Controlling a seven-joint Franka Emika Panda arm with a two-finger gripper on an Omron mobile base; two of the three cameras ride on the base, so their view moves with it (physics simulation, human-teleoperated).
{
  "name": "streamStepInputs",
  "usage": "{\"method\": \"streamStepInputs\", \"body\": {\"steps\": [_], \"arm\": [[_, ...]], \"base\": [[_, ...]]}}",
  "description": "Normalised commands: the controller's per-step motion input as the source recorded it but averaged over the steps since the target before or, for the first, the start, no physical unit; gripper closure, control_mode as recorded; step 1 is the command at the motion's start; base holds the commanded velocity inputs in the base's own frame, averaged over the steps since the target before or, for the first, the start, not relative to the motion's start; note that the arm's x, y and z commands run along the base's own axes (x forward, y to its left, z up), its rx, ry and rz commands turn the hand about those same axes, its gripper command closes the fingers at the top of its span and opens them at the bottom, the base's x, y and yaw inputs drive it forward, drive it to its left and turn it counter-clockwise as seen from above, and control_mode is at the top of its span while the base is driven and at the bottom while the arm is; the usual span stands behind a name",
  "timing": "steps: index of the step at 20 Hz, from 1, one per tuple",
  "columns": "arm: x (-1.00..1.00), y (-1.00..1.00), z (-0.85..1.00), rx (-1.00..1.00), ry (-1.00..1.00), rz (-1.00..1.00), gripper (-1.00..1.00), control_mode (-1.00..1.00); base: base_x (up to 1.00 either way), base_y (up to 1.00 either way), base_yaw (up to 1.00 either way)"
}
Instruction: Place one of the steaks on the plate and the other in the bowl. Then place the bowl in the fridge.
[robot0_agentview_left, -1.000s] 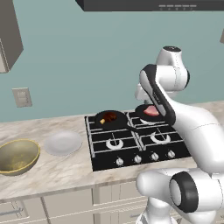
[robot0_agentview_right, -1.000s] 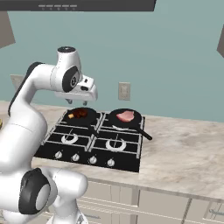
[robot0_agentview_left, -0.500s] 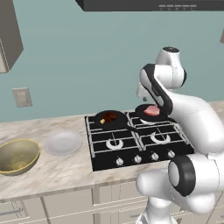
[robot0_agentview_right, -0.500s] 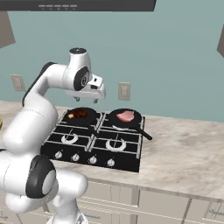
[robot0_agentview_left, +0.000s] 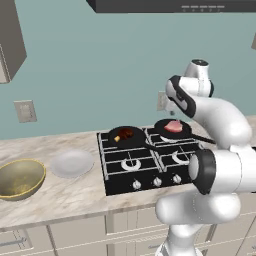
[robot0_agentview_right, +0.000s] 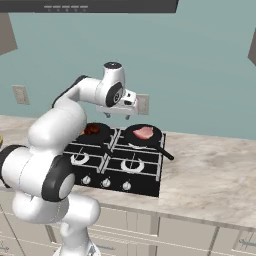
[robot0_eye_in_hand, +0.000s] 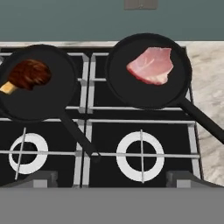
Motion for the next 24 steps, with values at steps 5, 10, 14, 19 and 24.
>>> {"method": "streamStepInputs", "body": {"steps": [5,10,14,19,24], "arm": [[0.07,-0.17,-0.21,-0.05,0.02,0.00,-1.00,-1.00],[0.36,-0.10,-0.11,-0.12,0.06,0.00,-1.00,-1.00],[0.33,-0.40,-0.02,0.00,0.06,0.00,-1.00,-1.00],[0.49,-0.33,-0.26,0.00,0.01,0.00,-1.00,-1.00],[0.32,-0.30,-0.22,0.00,0.01,0.00,-1.00,-1.00]], "base": [[0.00,0.00,0.00],[0.00,0.00,0.00],[0.00,0.00,0.00],[0.00,0.00,0.00],[0.00,0.00,0.00]]}}
